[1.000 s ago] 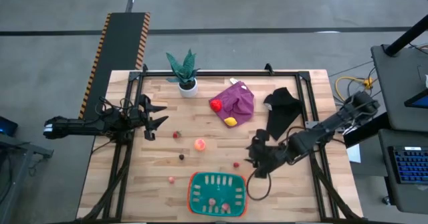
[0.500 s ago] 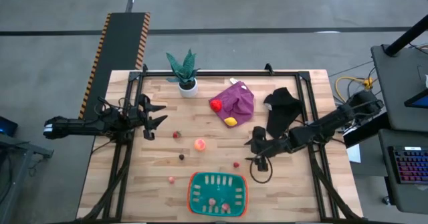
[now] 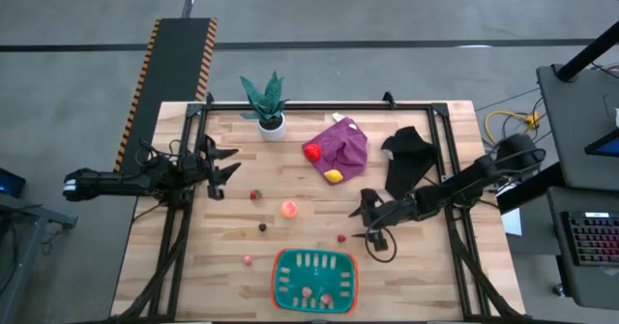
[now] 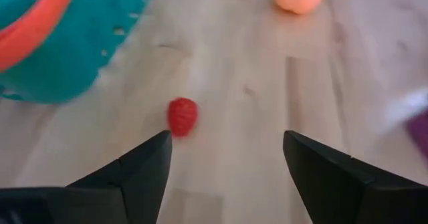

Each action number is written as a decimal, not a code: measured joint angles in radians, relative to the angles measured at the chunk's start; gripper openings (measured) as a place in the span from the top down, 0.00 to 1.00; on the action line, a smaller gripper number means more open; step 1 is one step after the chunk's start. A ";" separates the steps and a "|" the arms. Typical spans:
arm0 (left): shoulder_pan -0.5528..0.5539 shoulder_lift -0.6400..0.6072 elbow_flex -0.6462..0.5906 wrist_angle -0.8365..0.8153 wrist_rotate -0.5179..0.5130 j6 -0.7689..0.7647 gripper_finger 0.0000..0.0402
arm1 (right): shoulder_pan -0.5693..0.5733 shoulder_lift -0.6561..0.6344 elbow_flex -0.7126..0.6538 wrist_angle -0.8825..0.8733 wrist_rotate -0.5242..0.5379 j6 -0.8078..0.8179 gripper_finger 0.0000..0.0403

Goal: Pick and placing Produce into tupperware
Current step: Put the red raspberry into the green basket

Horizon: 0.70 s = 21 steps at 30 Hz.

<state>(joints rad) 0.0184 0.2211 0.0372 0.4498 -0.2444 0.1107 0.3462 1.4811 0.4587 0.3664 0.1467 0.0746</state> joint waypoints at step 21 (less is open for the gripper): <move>0.000 -0.001 0.000 0.004 -0.061 -0.053 0.58 | -0.002 0.253 0.039 0.230 -0.098 -0.024 0.31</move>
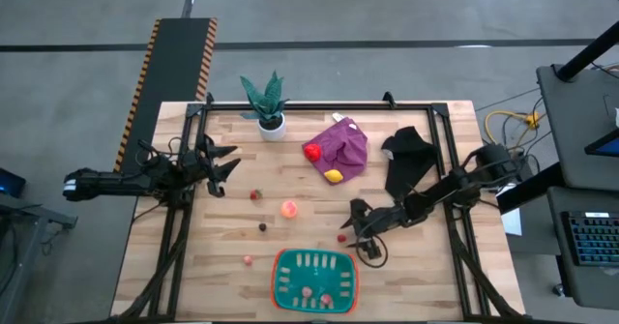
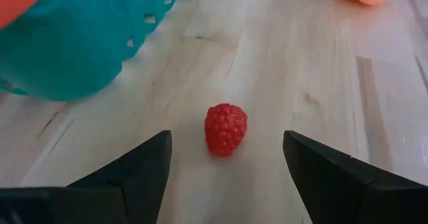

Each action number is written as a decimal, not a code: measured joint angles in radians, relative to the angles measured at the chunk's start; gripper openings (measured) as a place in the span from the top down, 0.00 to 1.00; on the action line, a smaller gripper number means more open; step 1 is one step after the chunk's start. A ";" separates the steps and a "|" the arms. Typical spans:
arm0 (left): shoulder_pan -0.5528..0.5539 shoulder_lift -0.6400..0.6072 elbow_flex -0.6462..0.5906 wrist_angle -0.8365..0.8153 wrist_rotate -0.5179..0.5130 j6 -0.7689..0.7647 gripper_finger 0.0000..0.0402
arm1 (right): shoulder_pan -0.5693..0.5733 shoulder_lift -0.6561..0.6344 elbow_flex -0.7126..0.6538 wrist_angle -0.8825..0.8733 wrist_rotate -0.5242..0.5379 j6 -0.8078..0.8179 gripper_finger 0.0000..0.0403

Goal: Pick and placing Produce into tupperware
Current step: Put the red raspberry into the green basket

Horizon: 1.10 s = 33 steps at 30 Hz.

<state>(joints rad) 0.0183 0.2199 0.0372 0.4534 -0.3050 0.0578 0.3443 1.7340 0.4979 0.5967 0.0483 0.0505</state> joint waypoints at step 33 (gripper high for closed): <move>0.000 0.000 0.000 0.002 -0.003 0.000 0.58 | -0.002 0.117 0.063 0.005 0.013 0.060 0.75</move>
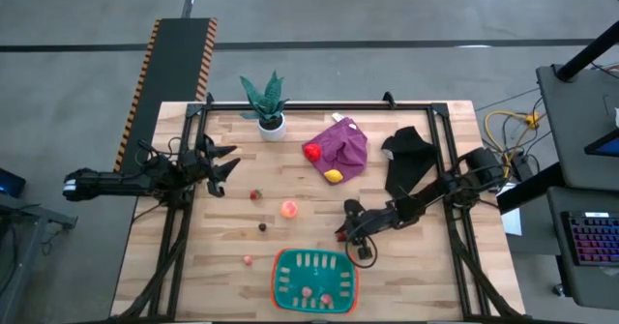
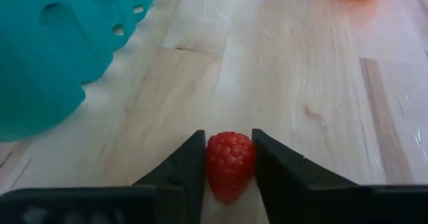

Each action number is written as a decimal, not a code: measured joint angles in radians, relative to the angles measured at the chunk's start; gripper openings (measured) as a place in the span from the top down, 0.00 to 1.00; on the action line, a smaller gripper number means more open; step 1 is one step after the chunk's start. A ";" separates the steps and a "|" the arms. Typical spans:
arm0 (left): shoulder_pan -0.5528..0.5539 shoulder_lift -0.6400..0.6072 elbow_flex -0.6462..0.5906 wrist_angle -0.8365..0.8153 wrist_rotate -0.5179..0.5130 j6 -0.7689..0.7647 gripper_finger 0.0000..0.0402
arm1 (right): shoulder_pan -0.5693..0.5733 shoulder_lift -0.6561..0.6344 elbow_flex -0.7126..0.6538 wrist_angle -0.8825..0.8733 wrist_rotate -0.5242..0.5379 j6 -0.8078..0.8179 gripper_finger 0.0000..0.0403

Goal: Pick and placing Produce into tupperware
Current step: Put the red raspberry into the green basket

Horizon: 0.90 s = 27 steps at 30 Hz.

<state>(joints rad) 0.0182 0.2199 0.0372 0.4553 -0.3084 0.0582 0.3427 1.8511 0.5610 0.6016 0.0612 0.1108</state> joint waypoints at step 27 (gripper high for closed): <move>0.000 0.000 0.000 -0.002 0.000 0.001 0.58 | -0.042 -0.227 0.016 -0.136 0.146 -0.183 0.80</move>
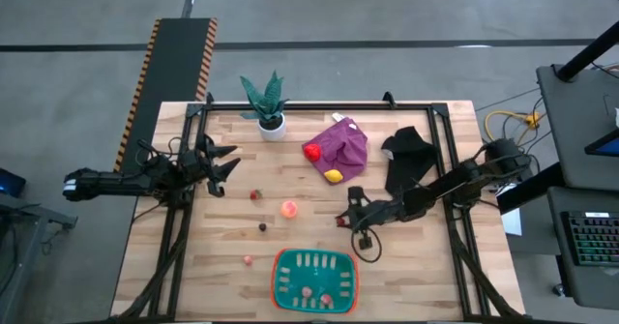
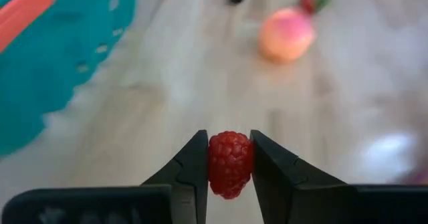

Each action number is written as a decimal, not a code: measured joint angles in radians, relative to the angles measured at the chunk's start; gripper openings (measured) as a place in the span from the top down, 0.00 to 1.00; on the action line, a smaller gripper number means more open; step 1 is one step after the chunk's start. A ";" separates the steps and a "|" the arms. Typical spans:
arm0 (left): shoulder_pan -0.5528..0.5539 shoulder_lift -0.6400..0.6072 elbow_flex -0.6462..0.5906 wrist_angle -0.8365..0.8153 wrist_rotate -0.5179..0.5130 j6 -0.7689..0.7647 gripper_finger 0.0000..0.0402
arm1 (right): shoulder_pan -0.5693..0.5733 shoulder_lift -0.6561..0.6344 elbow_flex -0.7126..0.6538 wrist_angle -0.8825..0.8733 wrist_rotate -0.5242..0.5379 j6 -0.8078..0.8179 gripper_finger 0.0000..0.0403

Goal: Pick and placing Produce into tupperware
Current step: Put the red raspberry into the green basket

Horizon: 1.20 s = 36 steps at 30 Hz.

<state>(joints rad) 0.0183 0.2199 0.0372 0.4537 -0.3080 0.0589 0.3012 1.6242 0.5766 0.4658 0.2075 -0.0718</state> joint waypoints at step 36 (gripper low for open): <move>0.000 0.015 -0.001 0.000 -0.004 0.000 0.58 | 0.301 0.296 0.827 -0.796 0.349 0.508 0.80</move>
<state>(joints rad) 0.0181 0.2352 0.0364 0.4541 -0.3122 0.0586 0.6021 1.9199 1.4041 -0.3300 0.5566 0.4365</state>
